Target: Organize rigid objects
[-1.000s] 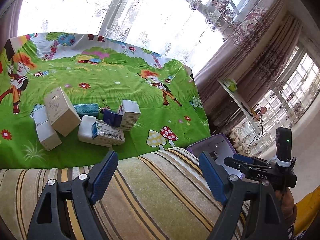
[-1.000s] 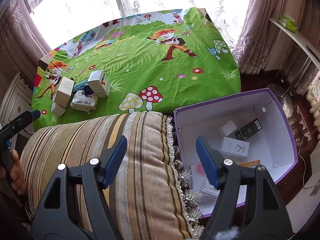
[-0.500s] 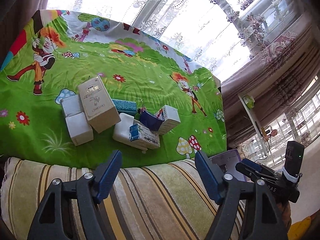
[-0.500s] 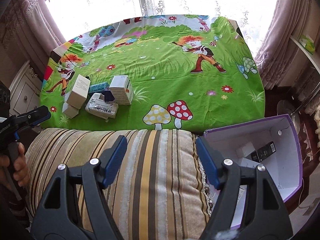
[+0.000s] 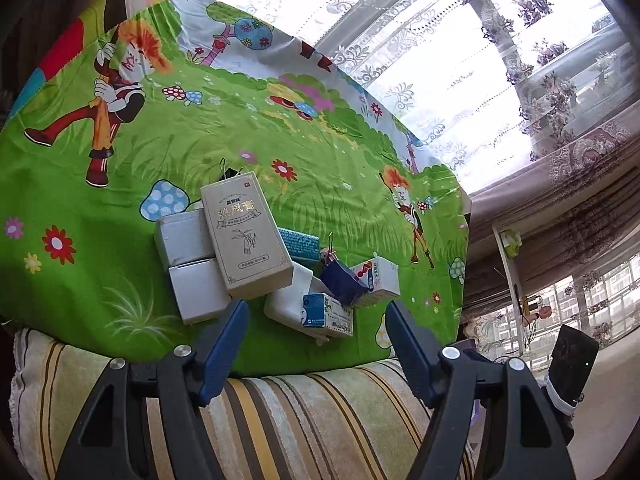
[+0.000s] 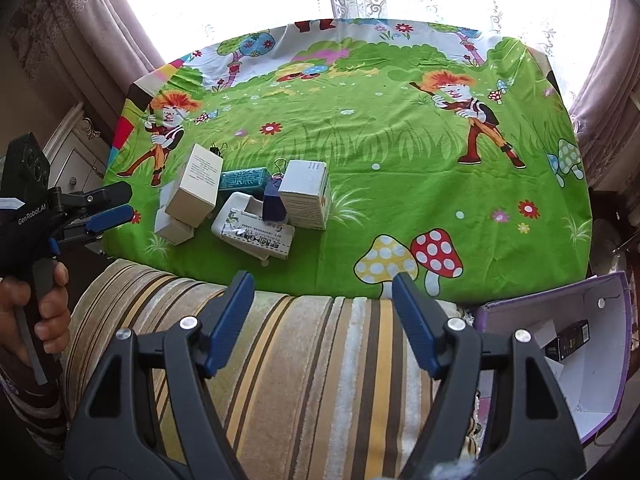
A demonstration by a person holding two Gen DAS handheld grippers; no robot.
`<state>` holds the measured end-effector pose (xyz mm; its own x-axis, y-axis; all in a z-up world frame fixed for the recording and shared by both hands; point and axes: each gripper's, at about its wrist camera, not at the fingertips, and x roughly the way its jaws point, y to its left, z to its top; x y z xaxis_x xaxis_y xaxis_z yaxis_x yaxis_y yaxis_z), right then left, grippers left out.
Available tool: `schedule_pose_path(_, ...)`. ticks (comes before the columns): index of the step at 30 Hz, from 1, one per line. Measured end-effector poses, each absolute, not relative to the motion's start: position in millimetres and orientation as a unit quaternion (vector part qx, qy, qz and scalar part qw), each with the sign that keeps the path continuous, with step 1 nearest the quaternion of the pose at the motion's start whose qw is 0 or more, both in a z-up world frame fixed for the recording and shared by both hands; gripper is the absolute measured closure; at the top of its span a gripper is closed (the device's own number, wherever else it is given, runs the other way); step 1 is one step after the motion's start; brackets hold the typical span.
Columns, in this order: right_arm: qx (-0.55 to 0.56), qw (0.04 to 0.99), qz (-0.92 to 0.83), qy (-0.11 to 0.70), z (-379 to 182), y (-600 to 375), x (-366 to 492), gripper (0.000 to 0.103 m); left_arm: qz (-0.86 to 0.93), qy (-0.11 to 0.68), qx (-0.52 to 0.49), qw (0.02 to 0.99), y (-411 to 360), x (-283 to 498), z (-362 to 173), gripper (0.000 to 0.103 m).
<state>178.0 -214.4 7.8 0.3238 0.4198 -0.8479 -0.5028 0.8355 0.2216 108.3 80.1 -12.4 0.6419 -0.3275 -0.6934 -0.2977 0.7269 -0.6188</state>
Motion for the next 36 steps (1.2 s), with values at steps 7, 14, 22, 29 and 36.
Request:
schedule_pose_path(7, -0.045, 0.795, 0.302, 0.524, -4.5, -192.3, 185.6, 0.028, 0.004, 0.438, -0.399, 0.805, 103.0, 130.4, -23.9, 0.031)
schedule_pose_path(14, -0.021, 0.772, 0.318, 0.55, -22.8, -174.1, 197.2, 0.028, 0.029, 0.468, -0.406, 0.785, 114.6, 150.7, -37.6, 0.031)
schedule_pose_path(22, 0.013, 0.743, 0.329, 0.582, -49.1, -157.7, 210.7, 0.024, 0.044, 0.493, -0.407, 0.768, 118.2, 165.9, -52.8, 0.031)
schedule_pose_path(29, 0.018, 0.731, 0.323, 0.6, -66.7, -139.7, 222.7, 0.014, 0.047, 0.507, -0.396, 0.764, 114.7, 173.4, -59.3, 0.031)
schedule_pose_path(36, 0.015, 0.719, 0.312, 0.621, -83.2, -126.6, 234.2, 0.013, 0.049, 0.515, -0.39, 0.762, 113.4, 177.8, -64.1, 0.031)
